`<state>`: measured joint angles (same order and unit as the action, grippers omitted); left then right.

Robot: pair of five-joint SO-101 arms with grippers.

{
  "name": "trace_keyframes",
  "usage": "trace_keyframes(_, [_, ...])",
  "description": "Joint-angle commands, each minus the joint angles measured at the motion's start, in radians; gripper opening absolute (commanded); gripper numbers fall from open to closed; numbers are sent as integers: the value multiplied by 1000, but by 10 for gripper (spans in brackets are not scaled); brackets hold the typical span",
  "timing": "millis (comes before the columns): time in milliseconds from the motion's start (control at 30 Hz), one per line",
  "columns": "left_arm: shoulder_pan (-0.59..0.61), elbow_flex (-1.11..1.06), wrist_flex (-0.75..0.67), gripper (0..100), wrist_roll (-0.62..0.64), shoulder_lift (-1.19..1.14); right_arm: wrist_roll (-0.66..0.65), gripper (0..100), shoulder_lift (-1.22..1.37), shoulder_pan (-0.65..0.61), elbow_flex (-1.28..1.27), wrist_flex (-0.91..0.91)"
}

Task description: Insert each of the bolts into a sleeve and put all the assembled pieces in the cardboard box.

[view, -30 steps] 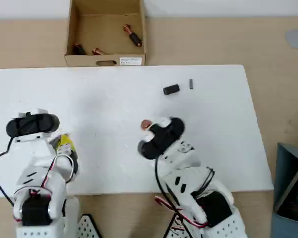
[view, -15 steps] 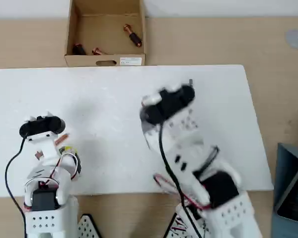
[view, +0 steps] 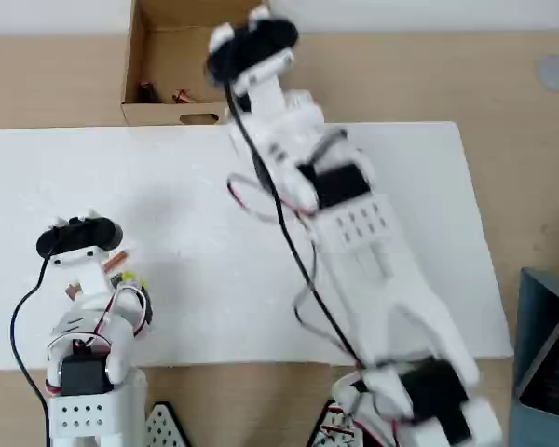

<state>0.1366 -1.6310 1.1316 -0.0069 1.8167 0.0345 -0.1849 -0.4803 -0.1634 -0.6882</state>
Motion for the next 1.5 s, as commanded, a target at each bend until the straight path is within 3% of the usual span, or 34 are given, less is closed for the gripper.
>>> trace_keyframes(0, [11,2,-20,2,0,8,-34,9,185,36,254,41])
trace_keyframes(233, [11,2,-20,2,0,8,-43,9,559,53,633,41])
trace_keyframes(667, [11,2,-20,2,0,8,-338,14,1109,53,1231,32])
trace_keyframes(867, [11,2,-20,2,0,8,-394,117,1201,53,1366,-75])
trace_keyframes(1367, [11,2,-20,2,0,8,-394,117,1225,56,1435,-124])
trace_keyframes(1467, [11,2,-20,2,0,8,-390,117,1201,68,1495,-222])
